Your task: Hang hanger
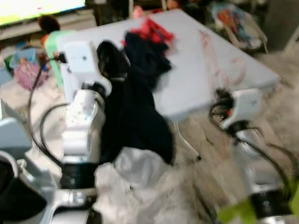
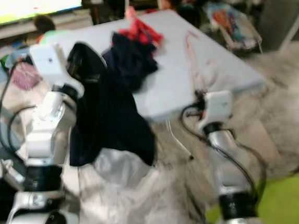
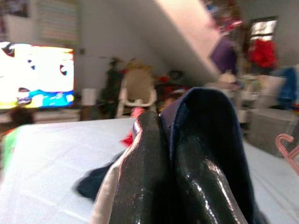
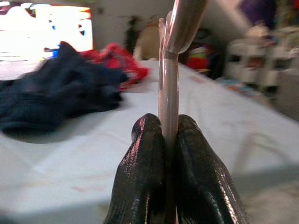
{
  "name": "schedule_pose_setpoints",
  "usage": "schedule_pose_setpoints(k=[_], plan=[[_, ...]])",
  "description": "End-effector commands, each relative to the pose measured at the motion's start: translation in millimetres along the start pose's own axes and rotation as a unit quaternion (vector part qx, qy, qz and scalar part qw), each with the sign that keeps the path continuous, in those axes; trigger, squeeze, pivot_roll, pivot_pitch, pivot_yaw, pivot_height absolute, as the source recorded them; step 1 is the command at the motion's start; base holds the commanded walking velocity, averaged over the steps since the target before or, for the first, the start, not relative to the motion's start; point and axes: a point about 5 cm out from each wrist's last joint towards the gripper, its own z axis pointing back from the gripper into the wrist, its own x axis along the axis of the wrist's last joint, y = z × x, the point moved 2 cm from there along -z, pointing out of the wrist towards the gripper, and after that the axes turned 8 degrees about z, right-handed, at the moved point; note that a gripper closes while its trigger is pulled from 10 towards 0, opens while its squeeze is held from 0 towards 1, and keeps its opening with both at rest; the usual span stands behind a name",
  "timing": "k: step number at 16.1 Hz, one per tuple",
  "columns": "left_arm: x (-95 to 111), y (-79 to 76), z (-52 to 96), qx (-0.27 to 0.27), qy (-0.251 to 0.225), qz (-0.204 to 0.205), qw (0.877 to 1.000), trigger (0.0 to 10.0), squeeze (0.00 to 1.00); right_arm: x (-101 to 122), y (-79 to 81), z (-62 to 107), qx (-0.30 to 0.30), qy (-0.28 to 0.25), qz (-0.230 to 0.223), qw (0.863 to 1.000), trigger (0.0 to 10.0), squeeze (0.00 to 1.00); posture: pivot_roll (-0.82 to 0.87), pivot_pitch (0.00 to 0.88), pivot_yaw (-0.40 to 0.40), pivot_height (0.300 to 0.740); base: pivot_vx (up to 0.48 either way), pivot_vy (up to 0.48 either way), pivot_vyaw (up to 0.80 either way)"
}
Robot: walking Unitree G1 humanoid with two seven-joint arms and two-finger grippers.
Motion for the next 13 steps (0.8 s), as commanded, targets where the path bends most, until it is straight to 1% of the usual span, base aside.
schedule_pose_setpoints(k=[1,3,5,9,10,11,12,13], plan=[[9,-5.2,-2.3,-0.008,-0.017,-0.003,1.000,10.0,0.00,7,-7.5,0.3,-0.005,-0.016,0.007,1.000,10.0,0.00,0.00,0.019,-0.005,0.740,0.480,0.000,0.00],[8,-4.7,-2.4,-0.006,-0.016,-0.004,1.000,10.0,0.00,8,-8.6,0.2,-0.003,-0.017,0.006,1.000,10.0,0.00,0.00,0.019,-0.006,0.740,0.480,0.000,0.00],[10,-4.3,-4.0,-0.006,-0.018,-0.005,1.000,10.0,0.00,9,-6.6,1.1,0.004,-0.019,-0.003,1.000,10.0,0.00,0.00,0.019,-0.006,0.740,0.480,0.000,0.00],[10,-3.8,-5.5,-0.008,-0.018,-0.008,1.000,10.0,0.00,9,-5.1,1.4,0.005,-0.021,-0.005,1.000,10.0,0.00,0.00,0.016,-0.005,0.740,0.480,0.000,0.00],[16,-2.3,-8.8,-0.010,-0.033,-0.021,0.999,10.0,0.00,9,-4.6,1.8,0.006,-0.021,-0.004,1.000,10.0,0.00,0.00,0.017,-0.006,0.740,0.480,0.000,0.00],[21,-1.5,-11.7,-0.016,-0.045,-0.032,0.998,10.0,0.00,8,-4.6,2.0,0.006,-0.021,-0.003,1.000,10.0,0.00,0.00,0.017,-0.006,0.740,0.000,0.000,0.00],[25,-1.0,-17.1,-0.028,-0.051,-0.057,0.997,10.0,0.00,8,-5.3,2.2,0.005,-0.019,-0.002,1.000,10.0,0.00,0.00,0.017,-0.006,0.740,0.000,0.000,0.00],[39,9.3,-36.8,-0.033,-0.066,-0.086,0.994,10.0,0.00,7,-5.8,0.7,0.005,-0.018,-0.001,1.000,10.0,0.00,0.01,0.011,-0.019,0.740,0.000,0.000,0.00]])
